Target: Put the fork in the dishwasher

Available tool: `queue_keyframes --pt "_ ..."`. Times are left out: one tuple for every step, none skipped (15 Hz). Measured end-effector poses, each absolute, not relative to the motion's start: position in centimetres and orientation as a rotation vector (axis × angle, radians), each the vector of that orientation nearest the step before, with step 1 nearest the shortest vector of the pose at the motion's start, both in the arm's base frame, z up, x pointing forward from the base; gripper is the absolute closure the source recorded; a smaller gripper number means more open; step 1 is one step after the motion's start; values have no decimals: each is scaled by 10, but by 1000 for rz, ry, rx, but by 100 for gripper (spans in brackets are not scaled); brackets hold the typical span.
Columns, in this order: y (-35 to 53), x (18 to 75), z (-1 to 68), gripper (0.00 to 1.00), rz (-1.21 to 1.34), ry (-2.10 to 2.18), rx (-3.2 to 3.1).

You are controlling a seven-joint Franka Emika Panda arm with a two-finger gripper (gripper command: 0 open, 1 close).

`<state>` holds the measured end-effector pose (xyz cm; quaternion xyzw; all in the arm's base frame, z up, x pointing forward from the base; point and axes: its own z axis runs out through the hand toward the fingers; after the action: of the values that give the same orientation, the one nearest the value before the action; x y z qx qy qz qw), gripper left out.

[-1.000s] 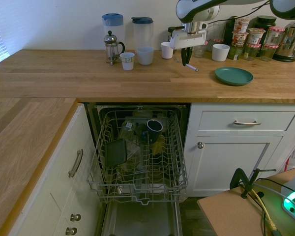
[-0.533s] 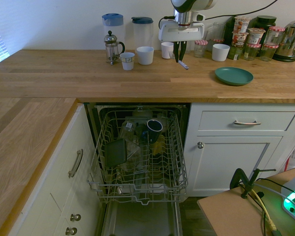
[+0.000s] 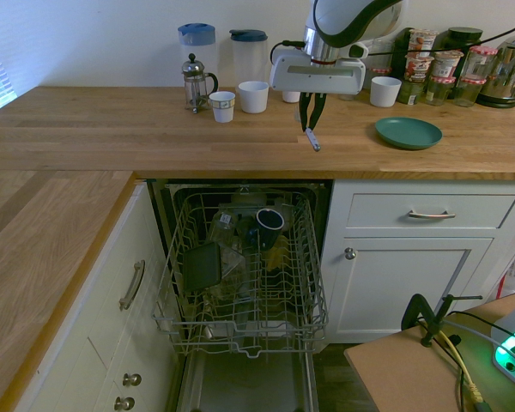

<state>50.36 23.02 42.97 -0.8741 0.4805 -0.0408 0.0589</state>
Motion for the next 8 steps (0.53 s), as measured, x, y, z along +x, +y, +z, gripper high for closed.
queue_keyframes --pt "232 503 427 100 -119 1452 -2651" --pt "237 502 423 100 -115 1446 -2656" --pt "248 499 416 100 -108 1441 -2657" --pt "260 492 408 100 -97 1441 -2658" --pt "275 483 399 100 -85 1447 -2657" --pt "289 471 389 100 -77 1458 -2652" --pt "303 458 379 100 -67 1471 -2648" --pt "315 444 370 100 -57 1483 -2644"
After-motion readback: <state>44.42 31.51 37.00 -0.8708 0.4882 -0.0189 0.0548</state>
